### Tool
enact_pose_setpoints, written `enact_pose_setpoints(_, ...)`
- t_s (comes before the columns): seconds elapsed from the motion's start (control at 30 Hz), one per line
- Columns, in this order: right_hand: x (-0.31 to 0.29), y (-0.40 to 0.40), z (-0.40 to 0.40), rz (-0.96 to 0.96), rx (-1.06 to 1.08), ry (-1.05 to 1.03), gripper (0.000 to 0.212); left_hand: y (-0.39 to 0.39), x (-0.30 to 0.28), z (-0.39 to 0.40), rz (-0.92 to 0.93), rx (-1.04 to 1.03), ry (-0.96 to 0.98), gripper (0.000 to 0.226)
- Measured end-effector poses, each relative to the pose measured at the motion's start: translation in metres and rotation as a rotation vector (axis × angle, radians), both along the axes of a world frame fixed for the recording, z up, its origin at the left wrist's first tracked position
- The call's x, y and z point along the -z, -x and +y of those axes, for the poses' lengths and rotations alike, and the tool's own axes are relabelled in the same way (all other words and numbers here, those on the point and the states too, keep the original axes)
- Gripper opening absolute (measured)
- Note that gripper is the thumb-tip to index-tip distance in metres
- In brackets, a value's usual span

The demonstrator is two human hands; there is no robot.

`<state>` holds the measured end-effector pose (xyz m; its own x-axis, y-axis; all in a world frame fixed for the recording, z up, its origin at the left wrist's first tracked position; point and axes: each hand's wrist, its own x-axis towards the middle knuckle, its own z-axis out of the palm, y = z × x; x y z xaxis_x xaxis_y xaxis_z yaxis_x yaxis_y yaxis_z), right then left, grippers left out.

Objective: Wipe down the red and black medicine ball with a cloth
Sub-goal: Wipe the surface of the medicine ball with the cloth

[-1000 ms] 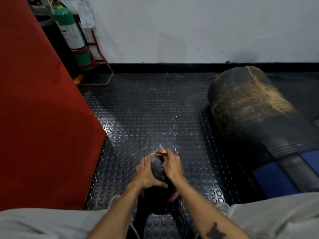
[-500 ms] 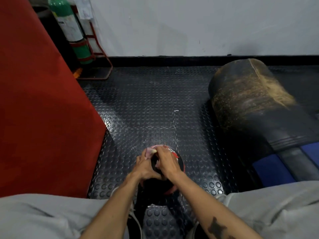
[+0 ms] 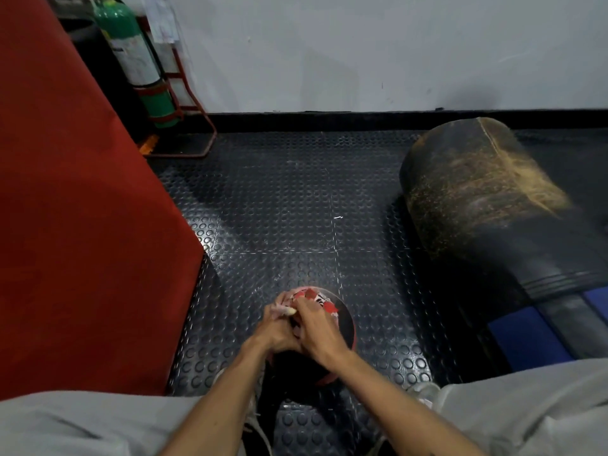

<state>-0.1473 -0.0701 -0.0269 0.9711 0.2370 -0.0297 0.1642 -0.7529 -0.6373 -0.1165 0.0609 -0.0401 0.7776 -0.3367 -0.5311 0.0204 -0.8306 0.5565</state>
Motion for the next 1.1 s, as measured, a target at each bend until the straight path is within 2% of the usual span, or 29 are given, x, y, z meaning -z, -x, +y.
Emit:
enact_pose_setpoints(0.07, -0.003, -0.020, -0.018, 0.028, -0.006, 0.066, 0.039, 0.003, -0.005, 0.000, -0.067, -0.002, 0.021, 0.143)
enact_pose_setpoints(0.17, -0.006, -0.030, -0.016, 0.031, 0.248, 0.049, 0.021, 0.003, -0.003, -0.005, -0.096, -0.016, 0.039, 0.150)
enact_pose_setpoints(0.23, -0.006, -0.006, -0.007, -0.024, 0.116, -0.030, 0.026, -0.001, 0.002, -0.004, -0.066, 0.022, 0.038, 0.135)
enact_pose_setpoints(0.3, 0.000, -0.003, -0.025, -0.018, -0.037, -0.027, 0.032, 0.001, 0.005, -0.001, -0.100, 0.055, 0.022, 0.138)
enact_pose_setpoints(0.43, 0.003, -0.041, -0.062, 0.180, 0.358, -0.039, 0.030, -0.001, -0.001, -0.003, -0.174, 0.151, 0.052, 0.147)
enact_pose_setpoints(0.53, 0.005, -0.009, -0.058, 0.103, 0.302, -0.158, 0.017, -0.012, -0.002, 0.007, -0.130, 0.215, -0.001, 0.152)
enact_pose_setpoints(0.6, 0.011, 0.000, -0.057, 0.062, 0.312, -0.162, 0.013, -0.017, 0.004, 0.022, -0.059, 0.136, -0.032, 0.151)
enact_pose_setpoints(0.7, 0.020, -0.014, -0.038, 0.082, 0.476, -0.136, 0.020, -0.016, 0.009, 0.030, 0.037, -0.055, 0.118, 0.139)
enact_pose_setpoints(0.77, 0.021, -0.017, -0.019, 0.103, 0.587, -0.083, 0.025, -0.012, 0.006, 0.020, 0.078, -0.087, 0.121, 0.156)
enact_pose_setpoints(0.8, 0.021, -0.016, -0.013, 0.074, 0.590, -0.058, 0.026, -0.009, 0.006, 0.014, 0.052, -0.073, 0.095, 0.166)
enact_pose_setpoints(0.87, 0.021, -0.007, -0.009, -0.033, 0.484, -0.053, 0.034, -0.008, 0.010, 0.012, -0.019, -0.026, 0.076, 0.170)
enact_pose_setpoints(0.97, 0.026, 0.005, -0.020, -0.161, 0.265, -0.059, 0.038, -0.018, 0.011, 0.023, 0.007, 0.061, 0.089, 0.161)
enact_pose_setpoints(1.03, 0.029, 0.016, -0.025, -0.179, 0.256, -0.084, 0.034, -0.024, 0.010, 0.028, 0.023, 0.123, 0.080, 0.161)
enact_pose_setpoints(1.1, 0.031, 0.019, -0.032, -0.181, 0.278, -0.098, 0.034, -0.031, 0.008, 0.028, 0.030, 0.097, 0.067, 0.147)
